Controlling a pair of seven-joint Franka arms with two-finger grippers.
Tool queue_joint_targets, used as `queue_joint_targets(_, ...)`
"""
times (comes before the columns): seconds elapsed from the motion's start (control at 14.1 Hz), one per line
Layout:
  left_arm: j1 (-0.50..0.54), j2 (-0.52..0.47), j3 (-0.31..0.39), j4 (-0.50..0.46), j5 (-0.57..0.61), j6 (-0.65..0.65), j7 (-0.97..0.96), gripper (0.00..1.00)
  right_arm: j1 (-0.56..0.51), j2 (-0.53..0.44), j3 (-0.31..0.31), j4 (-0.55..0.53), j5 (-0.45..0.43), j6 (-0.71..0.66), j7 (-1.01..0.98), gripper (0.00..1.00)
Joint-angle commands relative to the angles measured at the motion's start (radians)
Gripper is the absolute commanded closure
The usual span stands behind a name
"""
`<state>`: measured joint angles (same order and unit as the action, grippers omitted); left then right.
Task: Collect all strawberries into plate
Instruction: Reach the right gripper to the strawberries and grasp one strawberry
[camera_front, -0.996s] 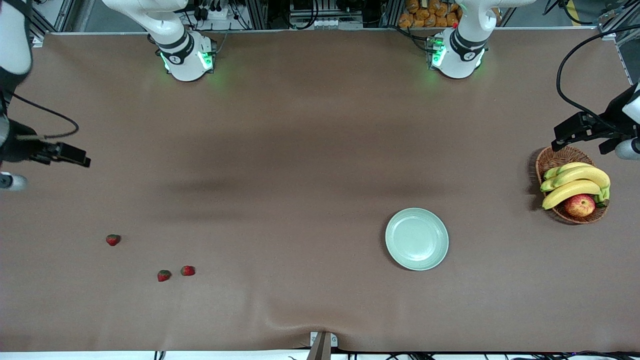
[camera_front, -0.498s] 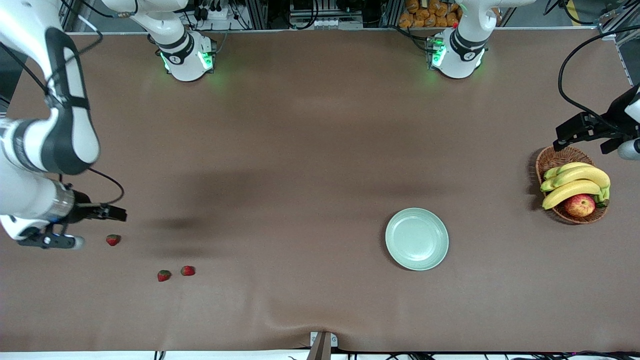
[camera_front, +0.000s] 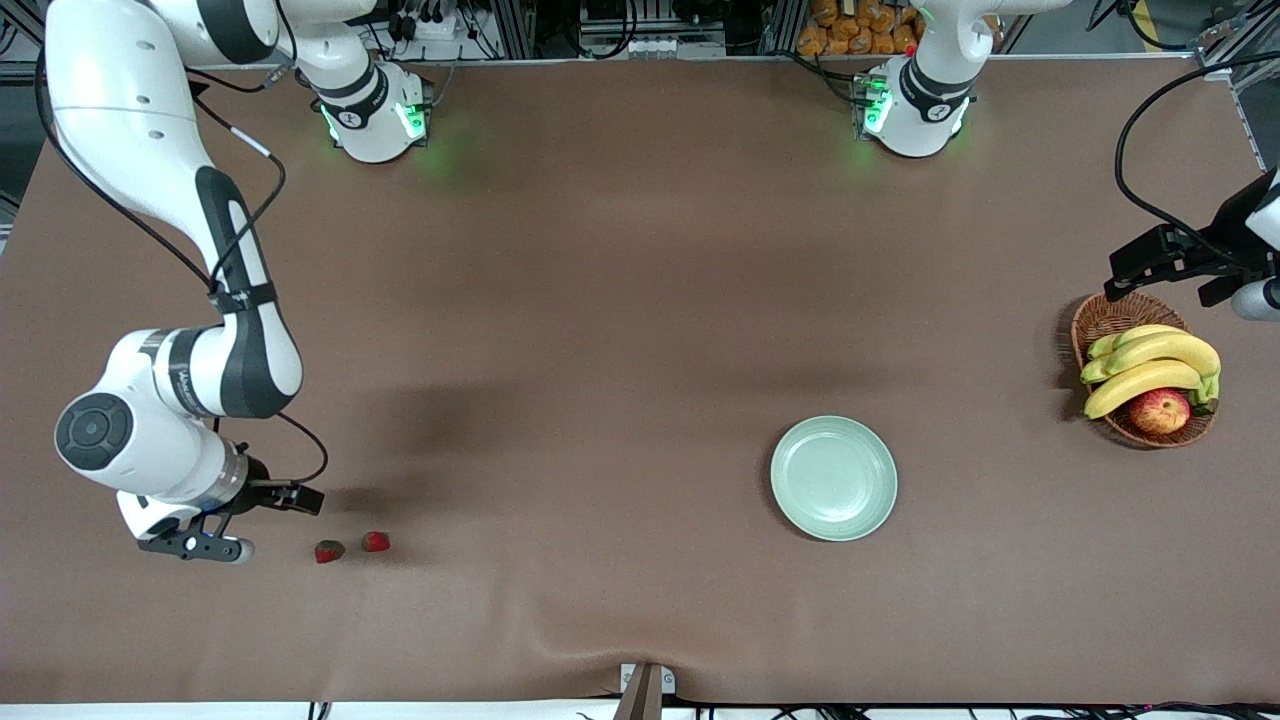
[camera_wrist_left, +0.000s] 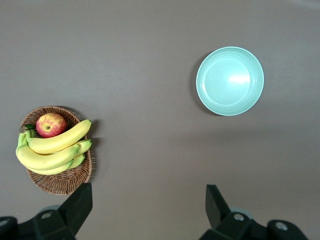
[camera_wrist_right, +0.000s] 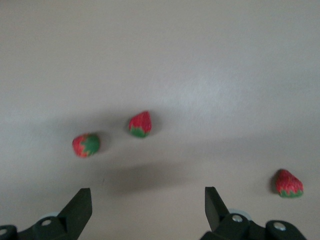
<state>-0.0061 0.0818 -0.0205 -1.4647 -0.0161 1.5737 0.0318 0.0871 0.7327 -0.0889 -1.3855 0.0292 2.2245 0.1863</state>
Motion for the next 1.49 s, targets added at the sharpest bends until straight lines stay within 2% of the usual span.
queue_joint_targets(0.0, 0.003, -0.001, 0.002, 0.003, -0.013, -0.012, 0.003, 0.0, -0.01, 0.086, 0.003, 0.095, -0.009, 0.032, 0.114, 0.0)
queue_joint_targets(0.28, 0.0, 0.001, 0.002, 0.003, -0.013, -0.012, 0.002, 0.0, -0.007, 0.174, 0.003, 0.177, -0.009, 0.035, 0.269, 0.0)
queue_joint_targets(0.57, 0.001, 0.003, 0.002, 0.001, -0.013, -0.015, 0.002, 0.0, -0.009, 0.217, 0.003, 0.192, -0.006, 0.046, 0.387, 0.0)
queue_joint_targets(1.28, 0.008, 0.007, 0.002, -0.003, -0.013, -0.024, 0.003, 0.0, 0.006, 0.28, 0.006, 0.192, -0.003, 0.155, 0.452, 0.0)
queue_joint_targets(1.35, 0.008, 0.007, 0.002, -0.006, -0.013, -0.026, 0.003, 0.0, 0.006, 0.284, 0.006, 0.192, -0.003, 0.158, 0.45, 0.03)
queue_joint_targets(1.42, 0.008, 0.01, 0.002, -0.006, -0.013, -0.026, 0.003, 0.0, 0.006, 0.284, 0.006, 0.192, -0.003, 0.159, 0.45, 0.14)
